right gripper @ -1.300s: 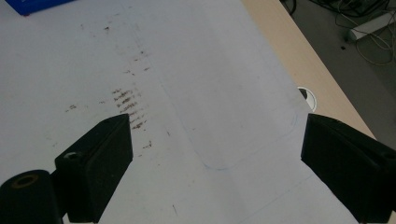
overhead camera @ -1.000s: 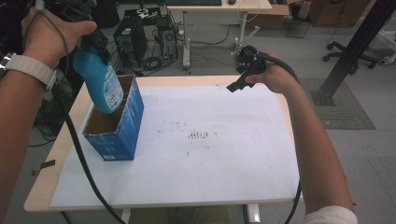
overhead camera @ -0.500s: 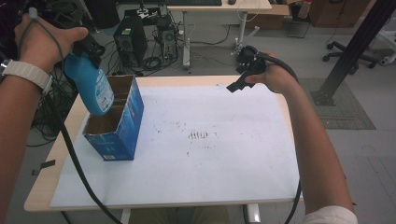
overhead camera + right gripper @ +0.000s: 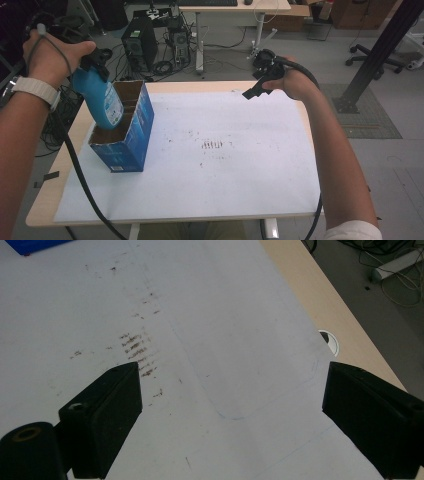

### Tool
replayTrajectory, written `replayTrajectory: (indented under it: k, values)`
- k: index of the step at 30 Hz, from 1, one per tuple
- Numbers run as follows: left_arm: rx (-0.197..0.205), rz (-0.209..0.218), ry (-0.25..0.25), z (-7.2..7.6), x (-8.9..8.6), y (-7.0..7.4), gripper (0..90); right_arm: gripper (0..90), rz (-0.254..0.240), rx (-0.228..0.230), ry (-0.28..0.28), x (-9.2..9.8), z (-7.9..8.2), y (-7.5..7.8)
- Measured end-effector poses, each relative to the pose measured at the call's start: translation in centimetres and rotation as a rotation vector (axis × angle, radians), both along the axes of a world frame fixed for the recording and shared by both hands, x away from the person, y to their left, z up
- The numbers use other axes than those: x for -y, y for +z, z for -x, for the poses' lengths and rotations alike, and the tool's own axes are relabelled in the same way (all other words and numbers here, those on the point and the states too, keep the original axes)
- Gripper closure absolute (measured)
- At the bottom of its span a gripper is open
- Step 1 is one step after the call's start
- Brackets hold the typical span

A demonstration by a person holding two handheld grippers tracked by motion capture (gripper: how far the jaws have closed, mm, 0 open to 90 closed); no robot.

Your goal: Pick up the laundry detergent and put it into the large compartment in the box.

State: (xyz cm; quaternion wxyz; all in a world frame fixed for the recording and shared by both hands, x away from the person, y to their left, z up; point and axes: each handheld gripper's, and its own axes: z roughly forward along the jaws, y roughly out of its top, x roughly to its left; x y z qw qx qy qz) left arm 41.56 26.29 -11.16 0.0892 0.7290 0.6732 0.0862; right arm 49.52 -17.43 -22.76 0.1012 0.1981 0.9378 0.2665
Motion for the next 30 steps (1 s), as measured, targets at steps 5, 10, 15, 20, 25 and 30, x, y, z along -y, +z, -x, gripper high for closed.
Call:
replayTrajectory:
  k: [5, 10, 15, 20, 25, 30]
  values:
    - [-0.003, -0.001, 0.002, -0.1, -0.1, -1.0, 37.2, 9.1, 0.0, -0.001, -0.003, 0.1, 0.0, 0.0]
    - [-0.012, -0.007, -0.006, -0.2, -0.2, -2.1, 37.2, 9.1, 0.002, -0.001, -0.004, 0.1, 0.0, 0.0]
    - [-0.019, 0.001, -0.008, -0.3, -0.4, -3.4, 37.2, 9.1, 0.002, -0.002, -0.008, 0.2, 0.0, 0.0]
    - [-0.023, 0.005, -0.014, -0.4, -0.6, -4.4, 37.2, 9.1, 0.006, -0.003, -0.011, 0.2, 0.0, 0.0]
    - [-0.021, 0.003, -0.017, -0.7, -0.6, -5.4, 37.2, 9.1, 0.01, -0.005, -0.009, 0.1, -0.1, -0.1]
    - [-0.025, -0.005, -0.015, -0.9, -0.5, -6.4, 37.2, 9.1, 0.011, -0.008, -0.009, 0.1, -0.1, -0.2]
